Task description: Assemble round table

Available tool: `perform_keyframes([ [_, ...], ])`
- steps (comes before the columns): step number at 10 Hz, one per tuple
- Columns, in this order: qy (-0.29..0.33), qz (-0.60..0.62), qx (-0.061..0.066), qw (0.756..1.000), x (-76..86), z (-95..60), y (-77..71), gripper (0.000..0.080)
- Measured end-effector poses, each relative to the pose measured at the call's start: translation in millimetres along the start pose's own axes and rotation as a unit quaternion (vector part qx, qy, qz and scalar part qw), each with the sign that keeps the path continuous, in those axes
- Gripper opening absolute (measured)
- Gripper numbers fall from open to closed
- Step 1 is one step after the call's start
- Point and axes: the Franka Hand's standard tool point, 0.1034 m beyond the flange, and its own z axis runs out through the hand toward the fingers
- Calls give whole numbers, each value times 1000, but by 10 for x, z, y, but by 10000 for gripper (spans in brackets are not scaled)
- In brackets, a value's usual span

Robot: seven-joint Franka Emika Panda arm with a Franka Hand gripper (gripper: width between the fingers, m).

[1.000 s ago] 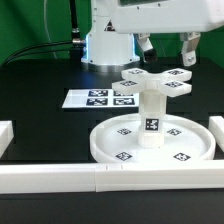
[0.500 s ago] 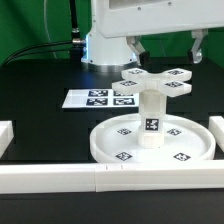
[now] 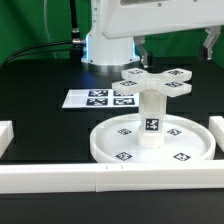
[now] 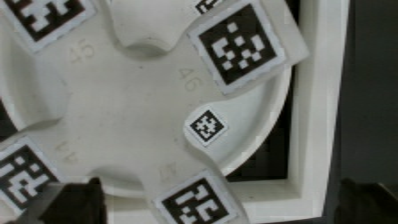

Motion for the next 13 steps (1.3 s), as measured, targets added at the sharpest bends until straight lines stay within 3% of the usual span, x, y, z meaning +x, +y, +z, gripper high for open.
perform_keyframes([
  [2,-1,-84,-3,996,2,2,14,649],
  [4,-5,-255,-29,966,77,-4,28,649],
  [7,-9,-357,-33,933,89,-3,51,649],
  [11,-5,-516,-56,855,156,-24,-3,649],
  [13,-10,-577,-57,814,159,-23,24,649],
])
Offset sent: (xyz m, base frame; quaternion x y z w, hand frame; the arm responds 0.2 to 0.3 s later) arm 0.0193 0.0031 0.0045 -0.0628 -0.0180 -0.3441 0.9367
